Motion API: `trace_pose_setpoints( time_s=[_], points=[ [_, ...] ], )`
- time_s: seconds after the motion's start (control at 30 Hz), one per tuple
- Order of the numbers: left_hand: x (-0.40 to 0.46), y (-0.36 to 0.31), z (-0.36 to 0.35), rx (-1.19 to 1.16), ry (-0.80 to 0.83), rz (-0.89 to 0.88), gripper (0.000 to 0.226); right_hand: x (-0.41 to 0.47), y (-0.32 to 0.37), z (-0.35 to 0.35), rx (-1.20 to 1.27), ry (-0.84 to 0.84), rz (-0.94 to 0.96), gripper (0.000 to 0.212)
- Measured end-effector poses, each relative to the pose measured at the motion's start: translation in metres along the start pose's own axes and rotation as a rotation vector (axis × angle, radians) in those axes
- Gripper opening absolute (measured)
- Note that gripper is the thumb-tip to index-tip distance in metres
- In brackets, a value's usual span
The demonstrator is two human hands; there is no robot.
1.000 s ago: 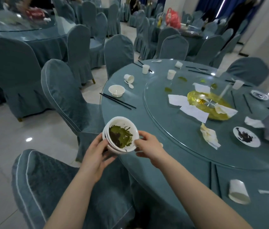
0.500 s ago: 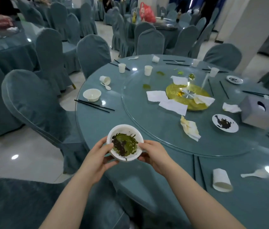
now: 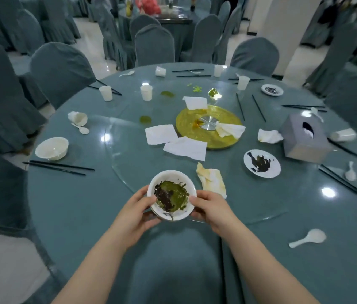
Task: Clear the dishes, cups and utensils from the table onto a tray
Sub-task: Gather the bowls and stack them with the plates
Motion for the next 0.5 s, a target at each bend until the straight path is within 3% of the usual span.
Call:
trace_pose_setpoints(
  time_s=[0.5],
  points=[
    [0.029,-0.008,0.033,-0.137,-0.189,-0.032,0.031,0.056,0.0,-0.005,0.018,0.053,-0.075,0.023]
  ],
)
Point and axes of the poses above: each hand's wrist, its own x-axis towards the middle knuckle, its own z-axis out of the back of the hand, y = z × x, the point moved 2 cm from there along x, towards the middle knuckle, and after that the axes turned 11 degrees about -x, right-handed, at the moved point
